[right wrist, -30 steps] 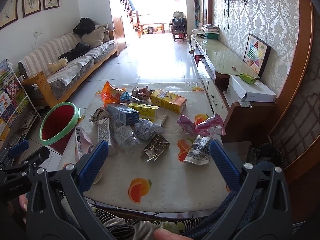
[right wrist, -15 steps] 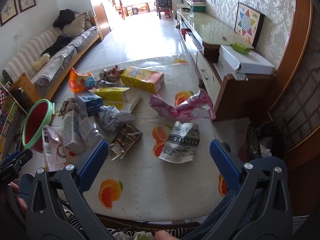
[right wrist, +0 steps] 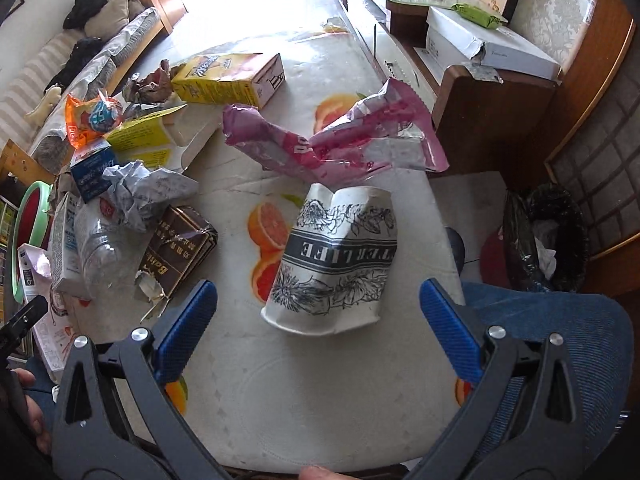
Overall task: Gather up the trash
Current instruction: 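Grasp the white printed paper cup with the right gripper while the left grasps a white carton, then carry the paper cup and white carton toward the red bin with both grippers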
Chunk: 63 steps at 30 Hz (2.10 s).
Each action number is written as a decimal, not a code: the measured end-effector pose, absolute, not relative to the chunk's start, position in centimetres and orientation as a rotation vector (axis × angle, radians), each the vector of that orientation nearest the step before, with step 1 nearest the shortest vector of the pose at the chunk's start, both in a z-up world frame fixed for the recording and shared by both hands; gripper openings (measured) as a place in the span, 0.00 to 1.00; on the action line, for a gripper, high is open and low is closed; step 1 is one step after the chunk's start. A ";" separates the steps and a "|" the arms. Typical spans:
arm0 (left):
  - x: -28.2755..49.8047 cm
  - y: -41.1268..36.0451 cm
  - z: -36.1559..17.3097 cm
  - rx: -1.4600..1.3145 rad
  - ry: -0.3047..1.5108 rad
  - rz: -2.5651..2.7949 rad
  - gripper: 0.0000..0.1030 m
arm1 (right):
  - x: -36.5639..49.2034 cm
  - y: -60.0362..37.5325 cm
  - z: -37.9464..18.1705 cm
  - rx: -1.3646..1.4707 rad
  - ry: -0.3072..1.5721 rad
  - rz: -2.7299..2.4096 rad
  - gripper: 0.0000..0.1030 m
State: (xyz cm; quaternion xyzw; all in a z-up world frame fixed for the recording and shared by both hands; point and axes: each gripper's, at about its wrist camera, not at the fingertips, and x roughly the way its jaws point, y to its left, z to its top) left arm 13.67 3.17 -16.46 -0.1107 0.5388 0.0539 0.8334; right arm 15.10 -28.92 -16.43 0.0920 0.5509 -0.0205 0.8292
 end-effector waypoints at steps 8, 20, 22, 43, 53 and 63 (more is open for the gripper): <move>15.5 4.0 -18.7 -0.290 1.183 0.127 0.91 | 16.8 -28.2 -18.3 0.183 1.209 -0.050 0.95; 15.2 3.9 -20.1 -0.311 1.200 0.112 0.54 | 17.5 -27.3 -19.2 0.139 1.219 -0.031 0.59; 15.1 3.8 -20.2 -0.315 1.194 0.106 0.54 | 17.4 -27.2 -19.2 0.138 1.216 -0.021 0.58; 11.5 5.7 -11.3 -0.277 0.982 0.048 0.45 | 14.4 -21.9 -9.0 0.040 0.980 0.090 0.57; 11.6 10.5 -5.8 -0.255 0.852 0.076 0.45 | 15.3 -13.9 -2.5 0.028 0.808 0.295 0.57; 13.0 19.7 -3.4 -0.309 0.781 0.195 0.45 | 18.2 -3.6 1.9 -0.027 0.727 0.508 0.57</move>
